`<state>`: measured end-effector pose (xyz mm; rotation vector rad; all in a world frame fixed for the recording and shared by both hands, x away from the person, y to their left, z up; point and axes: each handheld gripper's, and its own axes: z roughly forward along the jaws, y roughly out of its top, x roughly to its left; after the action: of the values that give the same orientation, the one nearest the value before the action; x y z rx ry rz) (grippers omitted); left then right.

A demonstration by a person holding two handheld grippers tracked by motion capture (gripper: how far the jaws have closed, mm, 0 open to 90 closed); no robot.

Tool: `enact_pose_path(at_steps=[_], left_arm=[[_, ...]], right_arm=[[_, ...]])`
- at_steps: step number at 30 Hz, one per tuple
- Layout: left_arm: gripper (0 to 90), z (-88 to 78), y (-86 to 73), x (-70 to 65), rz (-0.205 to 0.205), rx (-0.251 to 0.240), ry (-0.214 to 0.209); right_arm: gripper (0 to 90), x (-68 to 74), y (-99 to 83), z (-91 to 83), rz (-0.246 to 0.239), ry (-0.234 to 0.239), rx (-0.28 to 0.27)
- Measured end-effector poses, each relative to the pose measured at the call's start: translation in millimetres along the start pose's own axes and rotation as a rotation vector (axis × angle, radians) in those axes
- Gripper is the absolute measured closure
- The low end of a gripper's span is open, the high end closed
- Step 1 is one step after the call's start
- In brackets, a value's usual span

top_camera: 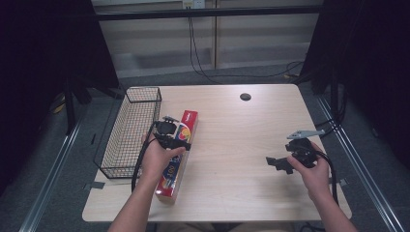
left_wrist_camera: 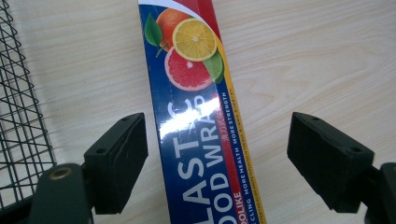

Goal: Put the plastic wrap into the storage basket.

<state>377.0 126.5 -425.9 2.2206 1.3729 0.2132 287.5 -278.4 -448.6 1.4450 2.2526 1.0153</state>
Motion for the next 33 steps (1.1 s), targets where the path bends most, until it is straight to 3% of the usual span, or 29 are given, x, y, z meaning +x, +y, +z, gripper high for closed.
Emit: enact_pose_path(at_steps=[6, 17, 23, 25, 30, 31, 33], left_arm=[[20.7, 4.3, 3.9, -1.8, 0.013, 0.022, 0.006], [22.0, 18.7, 7.4, -1.0, -0.009, 0.084, 0.018], [25.0, 26.6, 8.9, -0.2, -0.030, 0.127, 0.019], [25.2, 28.7, 9.1, 0.3, -0.057, 0.134, 0.017], [25.8, 32.2, 9.3, 3.5, -0.062, 0.165, 0.017], [25.8, 33.6, 9.3, 3.2, -0.079, 0.156, 0.016], [25.9, 34.5, 9.7, 4.6, -0.074, 0.151, 0.021]], right_arm=[[2.9, -0.2, 0.4, -0.3, -0.007, 0.003, -0.003], [2.9, -0.2, -0.5, -1.2, -0.008, 0.008, -0.002], [2.9, -0.4, -1.0, -1.6, -0.010, 0.008, -0.004], [2.9, -0.4, -1.1, -1.5, -0.010, 0.009, -0.004], [2.9, -0.6, -1.3, -0.4, -0.009, 0.008, -0.002], [2.9, -0.8, -1.2, -0.4, -0.007, 0.007, -0.002], [2.9, -0.8, -1.2, -0.4, -0.007, 0.009, -0.001]])
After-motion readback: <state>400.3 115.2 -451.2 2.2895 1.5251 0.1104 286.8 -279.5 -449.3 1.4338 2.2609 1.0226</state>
